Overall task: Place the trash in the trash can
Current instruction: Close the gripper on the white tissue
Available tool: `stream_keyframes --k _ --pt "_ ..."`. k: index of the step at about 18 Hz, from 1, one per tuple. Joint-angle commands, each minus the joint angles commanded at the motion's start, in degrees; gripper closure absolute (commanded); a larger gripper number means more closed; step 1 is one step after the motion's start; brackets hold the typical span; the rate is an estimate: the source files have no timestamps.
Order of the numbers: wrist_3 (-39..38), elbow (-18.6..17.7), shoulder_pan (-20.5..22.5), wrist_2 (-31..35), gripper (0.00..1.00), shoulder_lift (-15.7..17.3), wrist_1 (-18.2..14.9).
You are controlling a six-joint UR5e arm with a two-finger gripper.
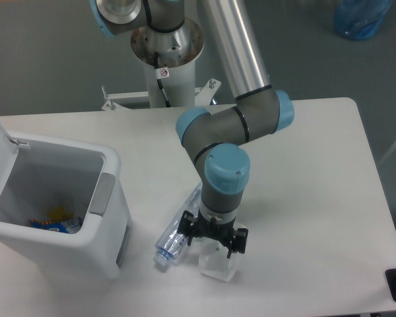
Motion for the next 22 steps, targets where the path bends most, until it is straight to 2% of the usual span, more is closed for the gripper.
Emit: stream_keyframes --k 1,4,6,11,12,18,22 --pt "0.0 -0.1 -0.1 0.0 0.18 -0.1 0.0" --pt "0.0 -0.3 -0.1 0.0 0.25 0.0 -0.1" --pt "0.0 -0.6 -0.2 0.0 0.36 0.1 -0.1" --pt "-1.1 -0.9 -0.4 -0.4 0.91 0.1 -0.1" --pt "-1.3 -0.9 -0.3 -0.5 1.00 0.1 -0.1" --pt "-5.0 0.0 -0.4 -0.8 1.00 -0.1 0.1" --pt "-10.2 2.9 -0.2 -4.8 1.00 -0.4 0.4"
